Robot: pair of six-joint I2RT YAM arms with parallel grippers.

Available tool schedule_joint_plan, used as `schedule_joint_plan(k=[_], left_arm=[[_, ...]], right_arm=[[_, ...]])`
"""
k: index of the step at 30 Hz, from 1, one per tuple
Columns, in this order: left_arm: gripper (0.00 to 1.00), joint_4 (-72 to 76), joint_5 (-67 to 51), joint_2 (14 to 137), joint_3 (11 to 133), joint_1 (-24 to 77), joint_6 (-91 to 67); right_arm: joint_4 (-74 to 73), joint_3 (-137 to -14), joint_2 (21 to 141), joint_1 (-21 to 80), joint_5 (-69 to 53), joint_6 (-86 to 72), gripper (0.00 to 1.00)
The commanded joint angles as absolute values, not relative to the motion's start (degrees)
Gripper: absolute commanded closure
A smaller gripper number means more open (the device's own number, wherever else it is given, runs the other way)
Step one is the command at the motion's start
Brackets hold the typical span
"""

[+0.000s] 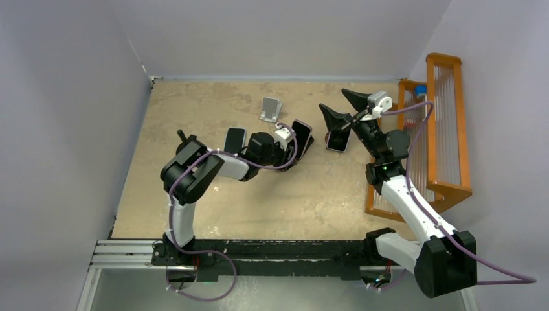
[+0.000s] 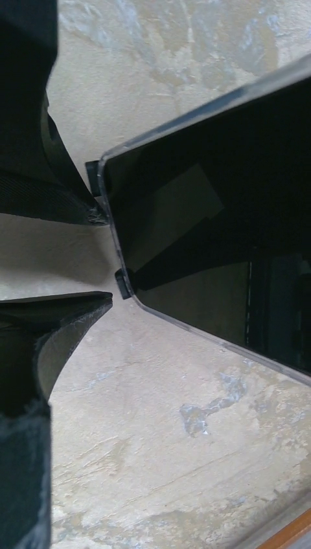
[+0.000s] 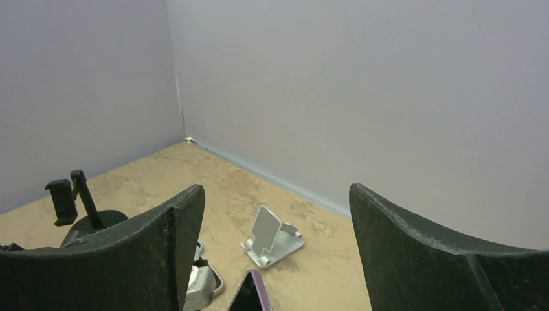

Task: Place the phone on the phone stand
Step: Move the phone stand with the phone to the center of the board.

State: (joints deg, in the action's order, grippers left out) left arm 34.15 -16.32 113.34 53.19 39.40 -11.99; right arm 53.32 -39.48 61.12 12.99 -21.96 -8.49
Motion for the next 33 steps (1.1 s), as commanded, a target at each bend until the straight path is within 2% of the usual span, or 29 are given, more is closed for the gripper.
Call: schedule_joint_plan(k=[1, 10, 15, 16, 22, 27, 33], left_arm=[[0.60, 32.7, -16.3, 116.2, 56.7, 39.7, -11.9], [0.60, 29.2, -17.6, 124.0, 68.1, 39.7, -9.3], [0.60, 25.2, -18.5, 129.4, 77.7, 39.8, -8.8], [0.59, 22.6, -18.7, 132.4, 83.4, 39.8, -8.7], [0.58, 20.0, -21.1, 137.3, 92.4, 40.0, -10.5], [0.57, 19.2, -22.7, 137.9, 94.7, 40.5, -11.3], [0.44, 18.8, -19.7, 130.2, 88.2, 37.1, -10.7]], right_arm=[[55.1, -39.2, 60.3, 12.7, -20.5, -7.4, 0.16], [56.0, -38.9, 60.6, 12.7, -20.1, -6.9, 0.16], [56.3, -38.9, 60.5, 12.7, -19.8, -6.6, 0.16], [56.1, -39.0, 60.3, 12.7, -19.6, -6.4, 0.16], [55.8, -39.1, 60.2, 12.7, -19.4, -6.1, 0.16], [55.3, -39.4, 60.0, 12.7, -19.1, -6.2, 0.16], [52.0, -41.3, 62.1, 12.7, -17.9, -6.2, 0.15]])
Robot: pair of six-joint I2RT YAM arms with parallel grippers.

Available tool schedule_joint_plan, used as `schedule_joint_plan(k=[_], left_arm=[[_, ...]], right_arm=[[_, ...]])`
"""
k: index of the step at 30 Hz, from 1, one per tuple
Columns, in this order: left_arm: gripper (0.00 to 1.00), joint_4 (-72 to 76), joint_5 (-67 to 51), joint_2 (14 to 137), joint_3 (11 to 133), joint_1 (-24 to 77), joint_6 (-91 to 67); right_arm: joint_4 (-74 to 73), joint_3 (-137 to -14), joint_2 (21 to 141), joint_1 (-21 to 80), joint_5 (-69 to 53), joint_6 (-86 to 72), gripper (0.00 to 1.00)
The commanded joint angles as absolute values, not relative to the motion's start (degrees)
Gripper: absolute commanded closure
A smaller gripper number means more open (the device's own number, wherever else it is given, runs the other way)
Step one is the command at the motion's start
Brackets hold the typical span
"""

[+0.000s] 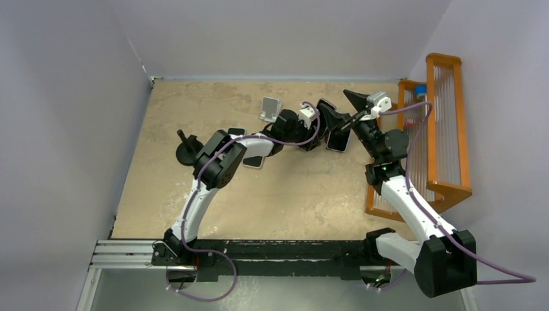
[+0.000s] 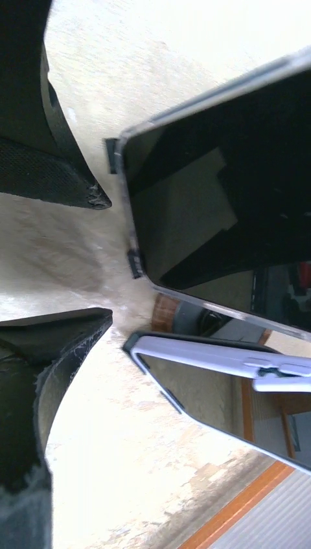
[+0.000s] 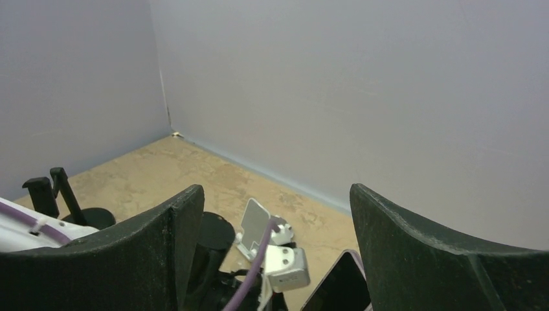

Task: Place the phone on the phone stand
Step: Move the phone stand with the phone to the center of the board, then pick up the phone stand at the center of the board.

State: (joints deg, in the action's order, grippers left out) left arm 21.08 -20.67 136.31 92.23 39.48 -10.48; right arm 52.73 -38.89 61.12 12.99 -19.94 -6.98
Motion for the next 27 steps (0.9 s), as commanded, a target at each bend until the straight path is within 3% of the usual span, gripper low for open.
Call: schedule_joint_plan(k=[1, 6, 11, 23, 27], left_arm=[[0.43, 19.2, -20.6, 128.2, 85.8, 35.8, -11.0], [0.42, 19.5, -23.4, 117.0, 77.3, 29.5, -9.8], [0.41, 17.2, -18.6, 104.9, 69.4, 27.5, -7.0], [0.37, 15.8, -16.4, 86.2, 57.8, 21.4, -9.5], [0.33, 17.0, -15.5, 83.7, 56.6, 20.1, -9.9]], right_arm=[[51.5, -42.1, 63.2, 12.7, -17.4, -6.3, 0.15], [49.3, -48.5, 73.1, 12.7, -20.7, -10.2, 0.15], [52.0, -59.4, 87.3, 15.0, -23.7, -12.7, 0.12], [20.3, -106.0, 124.3, 20.7, -22.1, -4.6, 0.26], [9.7, -119.0, 133.4, 23.6, -22.0, -0.3, 0.27]])
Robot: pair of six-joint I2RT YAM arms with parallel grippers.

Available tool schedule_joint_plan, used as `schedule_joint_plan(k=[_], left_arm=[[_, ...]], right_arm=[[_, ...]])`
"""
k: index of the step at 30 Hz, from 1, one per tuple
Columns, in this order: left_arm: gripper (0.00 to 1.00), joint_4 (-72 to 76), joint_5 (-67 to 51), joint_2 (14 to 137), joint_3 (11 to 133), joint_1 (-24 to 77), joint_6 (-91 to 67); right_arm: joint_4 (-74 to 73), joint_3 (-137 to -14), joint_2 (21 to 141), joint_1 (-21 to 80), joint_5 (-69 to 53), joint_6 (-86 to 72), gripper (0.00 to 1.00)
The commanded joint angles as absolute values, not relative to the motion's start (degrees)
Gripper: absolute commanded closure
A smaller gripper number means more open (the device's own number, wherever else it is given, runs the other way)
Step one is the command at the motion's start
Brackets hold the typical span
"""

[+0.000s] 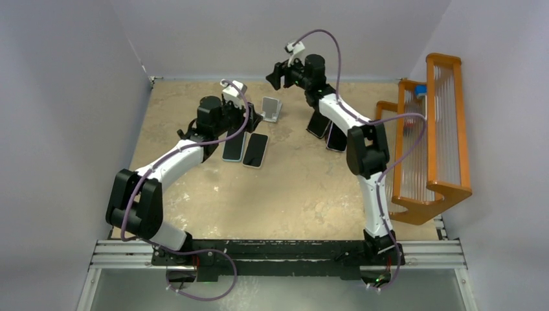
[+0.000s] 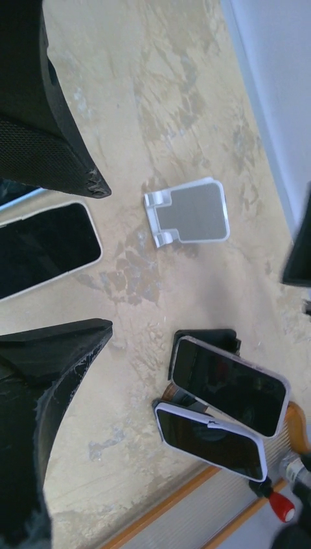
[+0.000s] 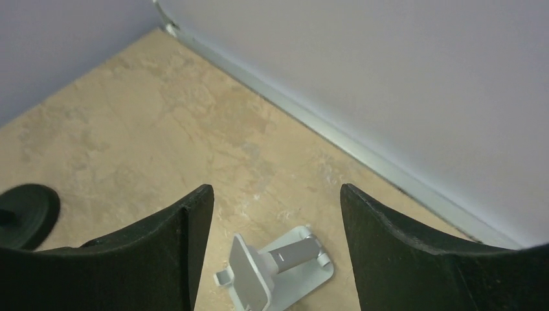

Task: Place the phone on the phone stand
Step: Pick up the phone stand at the center of the board.

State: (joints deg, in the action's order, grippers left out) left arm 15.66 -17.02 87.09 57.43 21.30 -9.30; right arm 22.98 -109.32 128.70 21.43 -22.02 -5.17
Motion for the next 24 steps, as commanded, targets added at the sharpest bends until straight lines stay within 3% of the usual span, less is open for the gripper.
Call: schedule_joint_plan(k=[1, 5, 11, 14, 17, 20, 22, 24], left_arm=[[0.33, 17.1, -15.9, 83.6, 56.6, 19.8, -10.1], [0.32, 17.2, -17.5, 83.1, 56.5, 18.6, -10.9], [0.32, 18.1, -18.6, 82.4, 55.3, 17.4, -11.7], [0.32, 18.7, -19.5, 82.5, 54.7, 16.6, -12.5], [0.32, 19.5, -20.3, 82.5, 54.0, 15.8, -13.2], [0.32, 20.1, -20.6, 82.3, 53.4, 15.4, -13.3], [0.32, 20.3, -20.9, 82.4, 53.3, 15.1, -13.4], [0.32, 20.5, -21.4, 82.4, 53.2, 15.0, -13.5]], right_arm=[[7.5, -121.3, 135.1, 24.1, -21.3, 1.5, 0.26], [1.2, -128.6, 140.6, 24.6, -21.6, 2.7, 0.26], [-1.0, -129.6, 142.7, 24.6, -23.3, 3.0, 0.26], [-3.5, -130.8, 143.8, 24.6, -23.7, 3.2, 0.31], [-5.5, -131.3, 144.8, 24.6, -24.0, 3.7, 0.47], [-4.8, -129.5, 144.2, 24.7, -23.9, 3.8, 0.80], [-3.6, -128.3, 143.3, 24.7, -24.1, 3.7, 0.94], [-2.9, -127.6, 142.2, 24.6, -24.6, 3.8, 1.00]])
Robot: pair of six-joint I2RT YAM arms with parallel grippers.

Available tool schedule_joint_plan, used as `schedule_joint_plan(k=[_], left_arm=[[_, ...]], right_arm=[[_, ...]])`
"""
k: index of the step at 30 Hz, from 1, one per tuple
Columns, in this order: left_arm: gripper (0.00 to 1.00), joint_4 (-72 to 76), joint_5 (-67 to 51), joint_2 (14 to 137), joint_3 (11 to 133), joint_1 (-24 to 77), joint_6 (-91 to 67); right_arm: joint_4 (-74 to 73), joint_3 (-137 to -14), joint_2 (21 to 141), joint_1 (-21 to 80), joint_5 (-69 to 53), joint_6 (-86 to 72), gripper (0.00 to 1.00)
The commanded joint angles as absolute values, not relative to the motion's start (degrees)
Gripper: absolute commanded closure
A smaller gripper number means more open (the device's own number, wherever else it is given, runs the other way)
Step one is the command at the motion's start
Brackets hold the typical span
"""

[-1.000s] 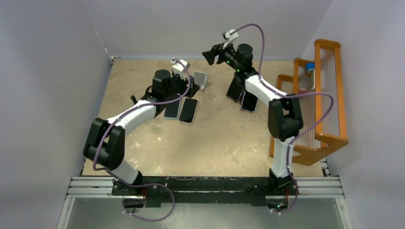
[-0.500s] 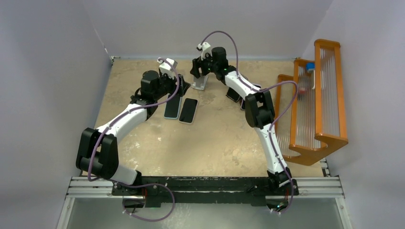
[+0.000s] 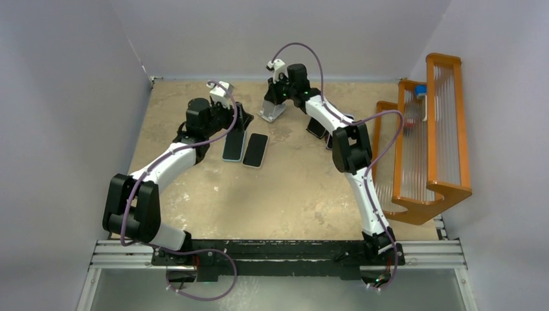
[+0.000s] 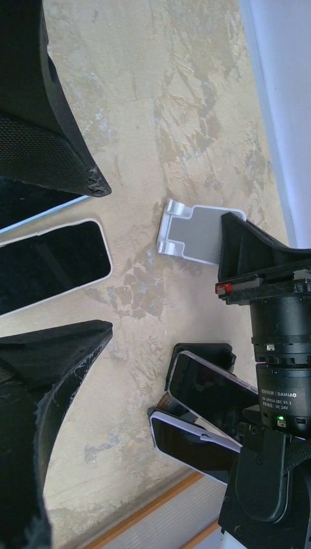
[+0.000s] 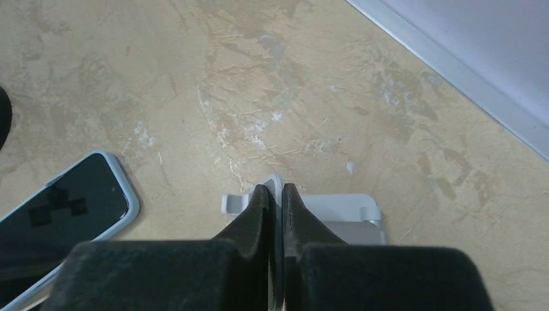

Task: Place the phone on the phone stand
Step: Pick up the phone stand at the center of the board, then place the phone stand at the center of the board.

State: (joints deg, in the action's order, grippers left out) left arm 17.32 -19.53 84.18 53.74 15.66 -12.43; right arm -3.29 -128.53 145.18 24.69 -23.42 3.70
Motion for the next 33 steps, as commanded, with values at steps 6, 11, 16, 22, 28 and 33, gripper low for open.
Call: schedule_joint_plan(k=[6, 11, 16, 22, 28, 33], left_arm=[[0.31, 21.2, -22.5, 82.4, 52.6, 14.7, -13.8], [0.30, 21.6, -23.1, 82.7, 52.6, 14.4, -12.7], [0.25, 20.8, -27.0, 85.0, 53.4, 13.0, -9.9], [0.25, 8.4, -26.6, 94.3, 62.3, 13.9, -6.8], [0.18, 4.9, -19.1, 99.0, 63.8, 18.3, -7.6], [0.15, 2.6, -17.1, 100.8, 65.2, 21.6, -8.1]], right_arm=[[-4.3, -127.8, 137.0, 24.1, -27.7, 6.9, 1.00], [-10.4, -124.8, 126.9, 22.9, -34.8, 12.2, 1.00], [-20.7, -113.8, 117.1, 22.8, -41.1, 18.2, 1.00], [-8.1, -84.2, 100.3, 22.9, -41.1, 16.0, 1.00], [0.4, -69.6, 92.5, 23.3, -44.3, 11.3, 1.00], [7.7, -63.8, 90.3, 24.2, -45.0, 6.7, 1.00]])
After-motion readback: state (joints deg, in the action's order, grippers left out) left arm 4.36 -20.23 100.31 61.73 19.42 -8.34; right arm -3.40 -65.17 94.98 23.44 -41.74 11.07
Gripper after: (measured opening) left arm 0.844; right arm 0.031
